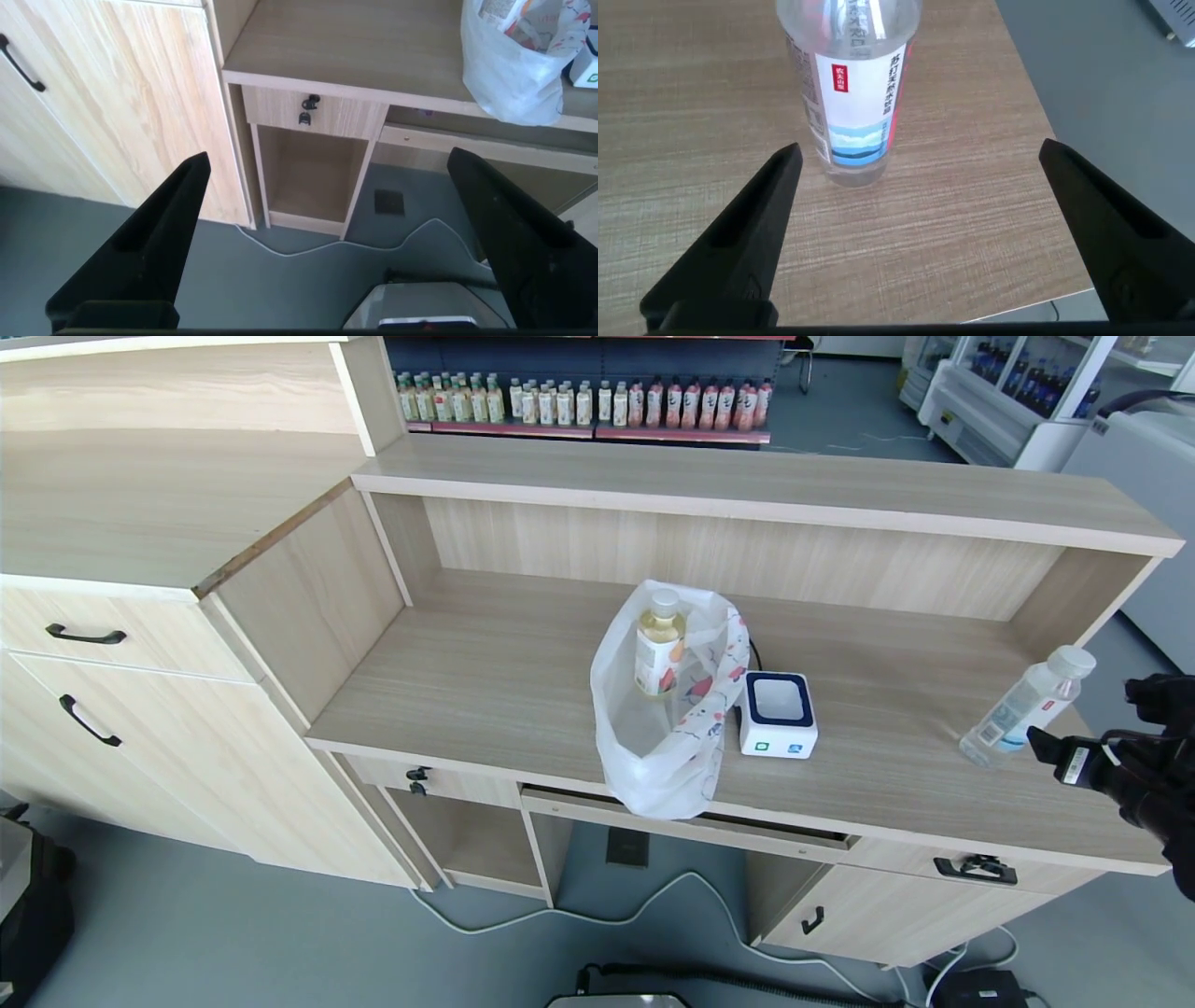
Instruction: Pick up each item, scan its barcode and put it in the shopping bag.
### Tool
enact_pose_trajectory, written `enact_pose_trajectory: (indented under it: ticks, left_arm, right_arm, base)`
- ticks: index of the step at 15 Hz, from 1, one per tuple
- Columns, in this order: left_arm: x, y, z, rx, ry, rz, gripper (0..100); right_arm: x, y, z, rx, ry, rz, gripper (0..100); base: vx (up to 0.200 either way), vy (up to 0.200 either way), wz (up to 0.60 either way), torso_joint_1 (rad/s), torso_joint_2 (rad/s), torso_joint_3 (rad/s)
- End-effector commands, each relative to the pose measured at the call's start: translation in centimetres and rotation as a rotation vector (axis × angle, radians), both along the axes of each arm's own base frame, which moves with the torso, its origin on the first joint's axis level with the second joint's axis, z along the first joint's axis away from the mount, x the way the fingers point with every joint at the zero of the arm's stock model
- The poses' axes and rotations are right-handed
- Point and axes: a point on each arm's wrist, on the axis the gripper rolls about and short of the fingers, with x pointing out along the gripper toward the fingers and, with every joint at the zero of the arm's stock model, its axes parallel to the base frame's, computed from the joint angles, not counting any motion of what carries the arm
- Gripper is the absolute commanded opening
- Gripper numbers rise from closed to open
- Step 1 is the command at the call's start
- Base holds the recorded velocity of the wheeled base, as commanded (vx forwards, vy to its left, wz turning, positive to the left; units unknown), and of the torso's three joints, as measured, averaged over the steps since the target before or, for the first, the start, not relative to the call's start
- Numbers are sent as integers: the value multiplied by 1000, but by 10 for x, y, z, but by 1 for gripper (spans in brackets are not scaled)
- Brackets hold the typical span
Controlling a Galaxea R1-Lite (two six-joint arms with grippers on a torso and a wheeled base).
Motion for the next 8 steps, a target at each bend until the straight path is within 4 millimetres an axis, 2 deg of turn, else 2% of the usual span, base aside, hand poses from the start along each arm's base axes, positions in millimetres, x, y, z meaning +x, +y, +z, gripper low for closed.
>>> enact_pose_trajectory:
  ticks: [1, 4, 8]
  left_arm:
    - [0, 0, 0, -1, -1, 1, 100]
    - [0, 0, 0, -1, -2, 1, 100]
    - [0, 0, 0, -1, -2, 0, 100]
  right_arm:
    - [12, -5, -4, -6, -10, -1, 100]
    - [27, -10, -1, -19, -37, 5, 100]
    - [37, -4, -5, -20, -40, 32, 100]
  base:
    - [0, 0, 0, 0, 0, 0]
    - [0, 0, 0, 0, 0, 0]
    - [0, 0, 0, 0, 0, 0]
